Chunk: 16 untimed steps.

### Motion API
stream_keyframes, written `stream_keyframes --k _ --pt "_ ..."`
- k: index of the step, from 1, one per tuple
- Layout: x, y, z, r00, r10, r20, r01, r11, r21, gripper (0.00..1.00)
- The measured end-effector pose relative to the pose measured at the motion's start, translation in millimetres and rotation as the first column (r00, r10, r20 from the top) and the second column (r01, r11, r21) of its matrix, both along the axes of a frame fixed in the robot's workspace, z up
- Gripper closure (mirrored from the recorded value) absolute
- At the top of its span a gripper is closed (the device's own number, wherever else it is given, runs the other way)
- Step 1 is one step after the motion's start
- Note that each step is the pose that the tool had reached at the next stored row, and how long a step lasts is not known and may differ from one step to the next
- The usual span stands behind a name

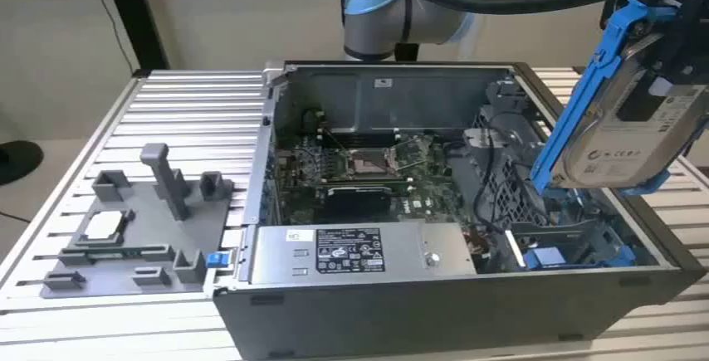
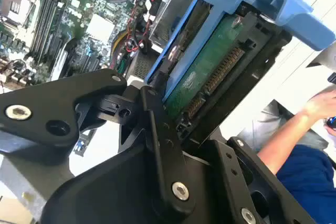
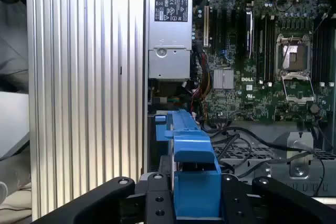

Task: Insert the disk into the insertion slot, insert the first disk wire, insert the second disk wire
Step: 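Insert the disk into the insertion slot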

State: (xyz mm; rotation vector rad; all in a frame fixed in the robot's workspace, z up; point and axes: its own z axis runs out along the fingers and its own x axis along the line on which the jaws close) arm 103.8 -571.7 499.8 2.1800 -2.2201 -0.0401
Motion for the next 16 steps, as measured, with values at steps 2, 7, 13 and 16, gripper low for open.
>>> stream_keyframes --k 2,7,13,16 --pt "0.0 0.0 0.0 1.0 0.0 0.0 0.0 1.0 0.0 1.0" --pt "0.0 0.0 0.0 1.0 0.0 0.0 0.0 1.0 0.0 1.0" --pt "0.1 -0.1 -0.7 1.0 0.0 0.0 0.0 1.0 -0.0001 1.0" --pt "2.0 -1.3 -3.0 1.0 0.0 -0.0002 0.0 1.0 0.004 1.0"
